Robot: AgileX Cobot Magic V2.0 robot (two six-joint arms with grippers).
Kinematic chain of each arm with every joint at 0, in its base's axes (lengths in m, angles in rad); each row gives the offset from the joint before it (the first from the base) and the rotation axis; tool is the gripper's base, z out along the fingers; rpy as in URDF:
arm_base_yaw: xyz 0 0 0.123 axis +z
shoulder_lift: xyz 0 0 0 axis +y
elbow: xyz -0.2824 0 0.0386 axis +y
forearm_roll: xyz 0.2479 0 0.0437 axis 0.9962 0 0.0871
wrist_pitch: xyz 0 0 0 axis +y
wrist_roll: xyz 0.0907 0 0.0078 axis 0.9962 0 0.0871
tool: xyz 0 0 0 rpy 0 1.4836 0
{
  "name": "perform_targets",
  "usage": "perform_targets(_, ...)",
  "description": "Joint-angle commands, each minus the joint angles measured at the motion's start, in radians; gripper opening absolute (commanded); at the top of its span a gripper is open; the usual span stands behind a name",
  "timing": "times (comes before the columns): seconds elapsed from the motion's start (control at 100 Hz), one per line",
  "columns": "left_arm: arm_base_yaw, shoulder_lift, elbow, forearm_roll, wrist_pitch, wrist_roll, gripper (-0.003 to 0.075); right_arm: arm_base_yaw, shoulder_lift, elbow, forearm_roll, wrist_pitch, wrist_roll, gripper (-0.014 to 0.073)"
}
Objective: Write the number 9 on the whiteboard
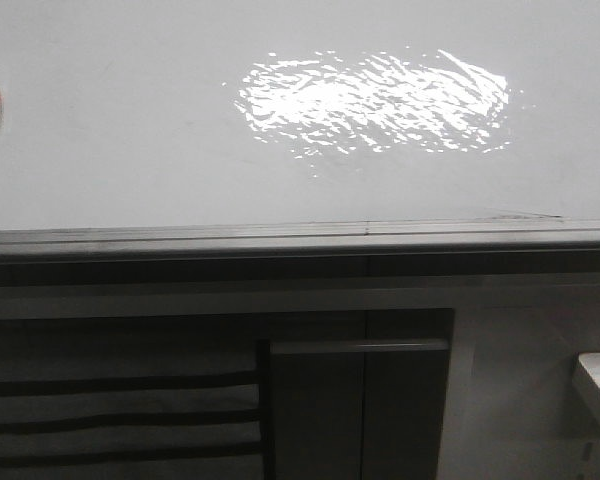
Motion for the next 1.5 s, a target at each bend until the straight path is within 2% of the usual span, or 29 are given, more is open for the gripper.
perform_targets(0.0,0.001,-0.027,0.029,-0.011,-0.078,-0.008,-0.0020,-0.002,-0.018,0.027,-0.011,-0.084,0.003,-0.0072)
perform_targets(0.63,0.001,-0.027,0.029,-0.011,-0.078,-0.008,-0.0020,-0.002,-0.018,0.027,-0.011,-0.110,0.003,-0.0072)
perform_targets(0.76,0.001,-0.027,0.029,-0.011,-0.138,-0.008,-0.0020,-0.002,-0.018,0.021,-0.011,-0.177,0.003,-0.0072)
perform_targets(0.84,0.001,-0.027,0.010,-0.011,-0.145,-0.008,-0.0020,-0.002,-0.016,-0.012,-0.006,-0.144,0.003,-0.0072)
perform_targets(0.93,0.001,-0.027,-0.052,-0.011,-0.088,-0.010,-0.0020,-0.002,0.001,-0.085,-0.006,-0.054,0.003,-0.0072)
perform_targets(1.07,0.001,0.009,-0.216,-0.026,0.076,-0.010,-0.0020,-0.002,0.068,-0.226,-0.006,0.097,0.001,-0.0072)
perform_targets(1.32,0.001,0.205,-0.525,-0.016,0.409,-0.004,-0.0020,-0.002,0.285,-0.458,-0.029,0.270,-0.009,-0.0072)
perform_targets(1.39,0.001,0.260,-0.577,-0.016,0.457,-0.004,-0.0020,-0.002,0.341,-0.508,-0.047,0.301,-0.009,-0.0072)
perform_targets(1.49,0.001,0.309,-0.599,-0.016,0.458,-0.004,-0.0020,-0.002,0.394,-0.543,-0.047,0.312,-0.009,-0.0072)
